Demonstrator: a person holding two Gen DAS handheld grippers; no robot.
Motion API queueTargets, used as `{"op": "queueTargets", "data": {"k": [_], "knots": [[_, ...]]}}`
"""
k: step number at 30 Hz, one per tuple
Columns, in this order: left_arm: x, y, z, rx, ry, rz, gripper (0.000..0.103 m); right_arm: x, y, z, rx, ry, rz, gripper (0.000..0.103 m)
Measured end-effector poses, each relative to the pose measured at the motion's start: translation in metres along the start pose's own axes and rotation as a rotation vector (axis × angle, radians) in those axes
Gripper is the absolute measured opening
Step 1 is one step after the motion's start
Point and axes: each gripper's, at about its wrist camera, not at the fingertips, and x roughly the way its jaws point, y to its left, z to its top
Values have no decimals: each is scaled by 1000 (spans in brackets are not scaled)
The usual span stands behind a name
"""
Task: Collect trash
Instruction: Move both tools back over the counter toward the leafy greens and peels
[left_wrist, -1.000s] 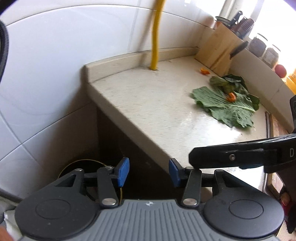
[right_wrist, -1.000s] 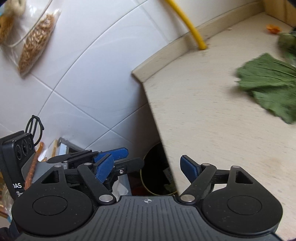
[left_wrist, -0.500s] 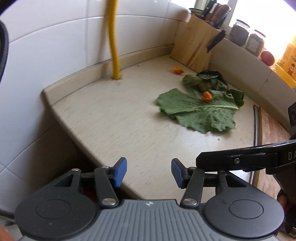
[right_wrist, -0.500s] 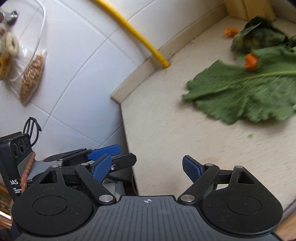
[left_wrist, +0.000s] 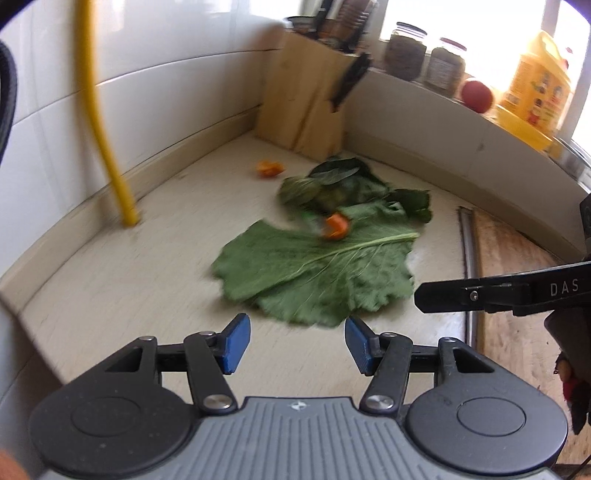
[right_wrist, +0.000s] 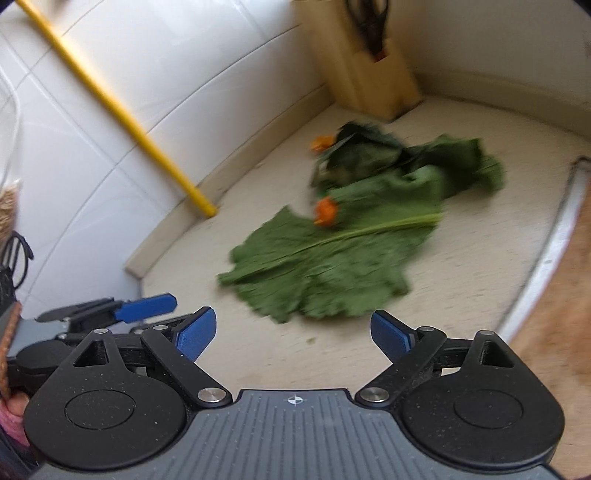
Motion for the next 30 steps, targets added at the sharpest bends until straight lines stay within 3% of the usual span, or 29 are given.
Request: {"op": "queueTargets", "data": {"k": [6,13,22,30], "knots": [[18,-13,28,99,-17,-72,58,-5,-7,10,4,-62,-126,96],[43,-23,49,216,-11,-159,58,-4,-14,23,-37,-52,-209,98],[87,-54,64,409,52,-304,58,6,-45,45,-1,-40,-248,99],[123,-83,77,583,93,-375,58,-1,-74,50,107,-87,-249,99]]}}
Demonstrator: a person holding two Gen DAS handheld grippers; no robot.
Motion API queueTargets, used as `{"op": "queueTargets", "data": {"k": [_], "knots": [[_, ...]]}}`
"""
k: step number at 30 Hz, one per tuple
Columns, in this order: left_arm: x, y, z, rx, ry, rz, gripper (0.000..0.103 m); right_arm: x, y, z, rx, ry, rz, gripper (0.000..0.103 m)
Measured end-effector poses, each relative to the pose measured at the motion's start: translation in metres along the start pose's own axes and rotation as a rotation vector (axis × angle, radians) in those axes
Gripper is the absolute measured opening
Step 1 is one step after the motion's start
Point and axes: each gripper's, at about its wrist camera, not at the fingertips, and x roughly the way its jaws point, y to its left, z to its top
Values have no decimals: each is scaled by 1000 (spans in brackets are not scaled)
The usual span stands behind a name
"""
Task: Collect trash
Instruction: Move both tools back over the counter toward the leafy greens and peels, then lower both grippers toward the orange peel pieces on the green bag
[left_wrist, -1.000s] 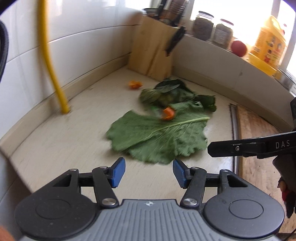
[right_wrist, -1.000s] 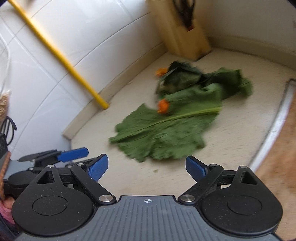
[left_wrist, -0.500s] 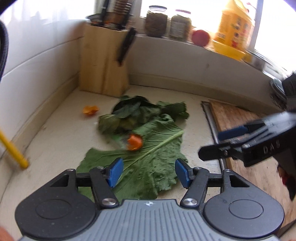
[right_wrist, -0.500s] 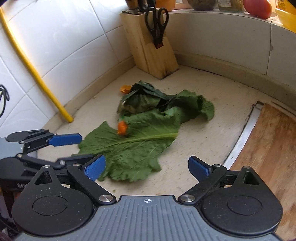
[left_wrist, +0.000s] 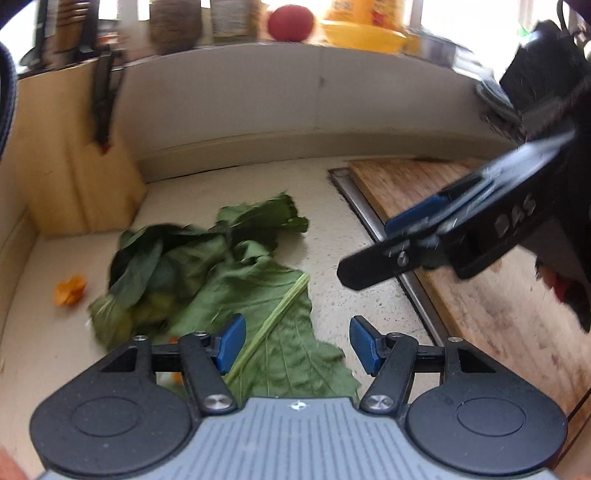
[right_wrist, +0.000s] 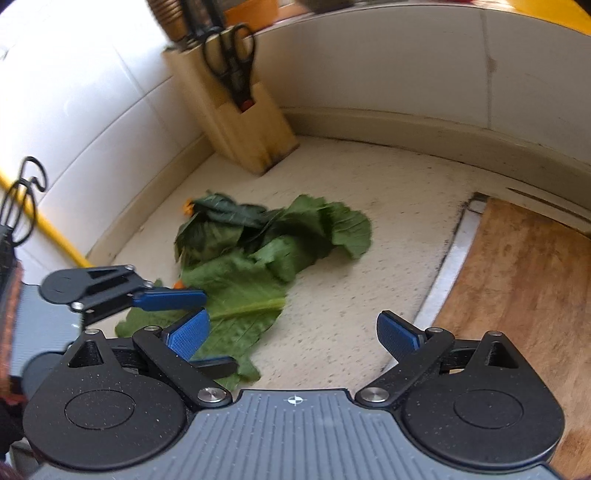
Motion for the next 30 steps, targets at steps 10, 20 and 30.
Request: {"op": "queueTargets", "data": {"k": [10,20,30], "knots": [[36,12,5,82,86,-46,62,-4,-17,0,66,-13,12,101],[-2,2,-20,-23,164,-236,48,3,-17,-4,79,19,42,102],[-24,-4,-31,58,93,-54,48,10,-9,-7,66,34,54,102]]}}
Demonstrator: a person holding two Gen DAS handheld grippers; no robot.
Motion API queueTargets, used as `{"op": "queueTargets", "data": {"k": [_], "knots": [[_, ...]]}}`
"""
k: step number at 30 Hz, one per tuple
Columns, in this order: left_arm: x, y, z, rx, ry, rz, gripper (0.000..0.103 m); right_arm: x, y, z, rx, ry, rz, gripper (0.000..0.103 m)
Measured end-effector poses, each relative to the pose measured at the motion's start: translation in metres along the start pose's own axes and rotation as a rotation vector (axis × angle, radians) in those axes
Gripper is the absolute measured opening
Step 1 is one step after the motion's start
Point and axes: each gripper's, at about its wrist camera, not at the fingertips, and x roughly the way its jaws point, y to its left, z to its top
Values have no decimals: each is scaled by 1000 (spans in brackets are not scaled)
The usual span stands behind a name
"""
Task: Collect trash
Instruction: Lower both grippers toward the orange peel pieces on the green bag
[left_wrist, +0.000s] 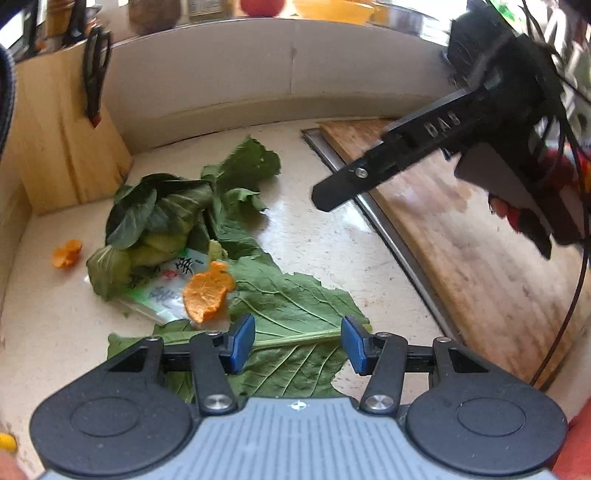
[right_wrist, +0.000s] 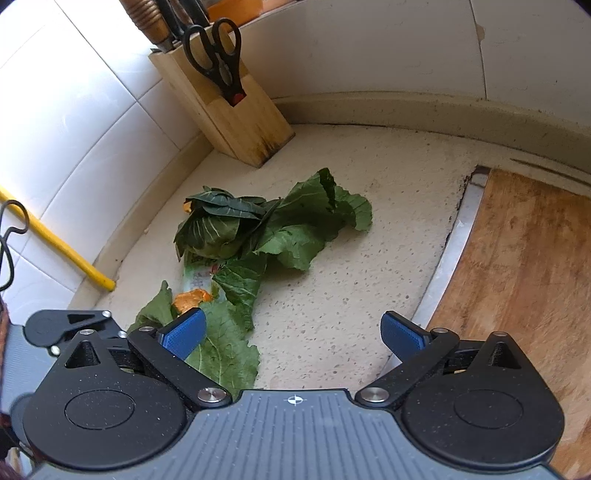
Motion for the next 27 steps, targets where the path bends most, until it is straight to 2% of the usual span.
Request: {"op": "queueTargets", "data": {"k": [5,6,7,8,10,12,15,18,20,23,27], "knots": [[21,-26,0,239,50,2,51,3,5,-4,-11,22,15,102],[26,-26,0,277,59,9,59,3,6,-5,-15,28,21,102],[28,-23,1,279,65,7,64,4,7,-5,-18,31,25,102],[30,-18,4,260,79,-3,66,4,8,-6,-21,33,29,102],[32,-5,9,181,128,-30,61,4,8,-7,-20,31,37,102],[28,-4,3,154,148,-56,60,4,6,-9,-14,29,48,103],[16,-12,-13,140,167,-93,60,7,4,-10,-4,38,50,103],[1,-8,-19,60,148,-160,60,11,4,-10,-5,49,47,103],[-8,2,-16,11,96,-126,60,14,6,-8,-11,55,49,103],[-9,9,-15,21,87,-37,60,16,15,-3,-25,56,73,103],[-19,17,-23,-36,62,-40,60,26,43,2,-111,37,121,103]]}}
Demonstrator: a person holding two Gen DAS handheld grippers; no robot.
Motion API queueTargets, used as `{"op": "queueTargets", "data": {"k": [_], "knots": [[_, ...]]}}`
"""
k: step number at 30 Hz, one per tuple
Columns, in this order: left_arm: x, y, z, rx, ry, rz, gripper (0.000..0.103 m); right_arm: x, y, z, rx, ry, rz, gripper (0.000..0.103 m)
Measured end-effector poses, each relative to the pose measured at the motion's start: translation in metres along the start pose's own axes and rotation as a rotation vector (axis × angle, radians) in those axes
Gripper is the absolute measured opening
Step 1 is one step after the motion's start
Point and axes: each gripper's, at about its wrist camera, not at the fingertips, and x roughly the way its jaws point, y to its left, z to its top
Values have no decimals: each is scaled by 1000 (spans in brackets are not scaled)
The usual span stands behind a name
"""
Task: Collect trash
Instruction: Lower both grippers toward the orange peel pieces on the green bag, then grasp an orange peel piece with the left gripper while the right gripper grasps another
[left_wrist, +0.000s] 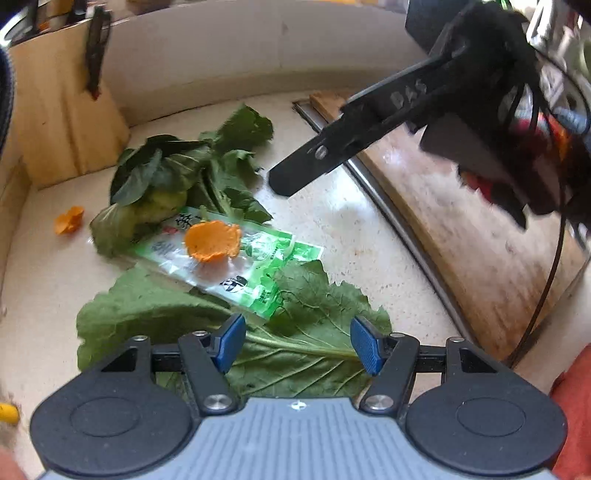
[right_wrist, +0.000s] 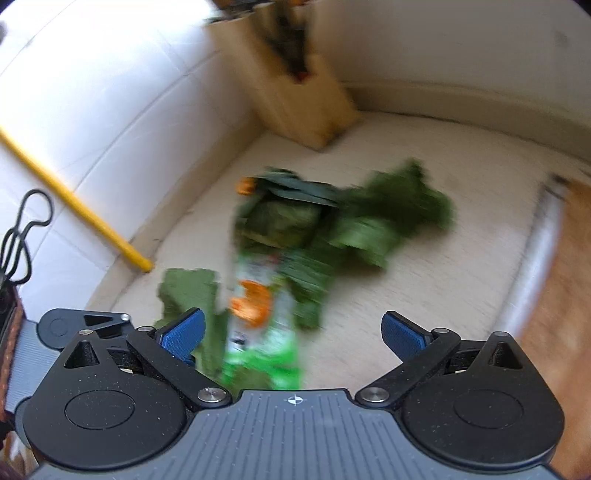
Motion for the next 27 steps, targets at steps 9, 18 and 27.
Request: {"op": "queueTargets", "data": {"k": [9,18,27], "knots": [[-23,31,-9,-170,-115,86,60,53,49,3,-272,34,-59,98],[-44,83,4,-216,-199,219,60,49,47,4,-325,30,-97,65],[6,153,43,-335,-243,277,60,52,63,2,-383,20,-97,62]]}}
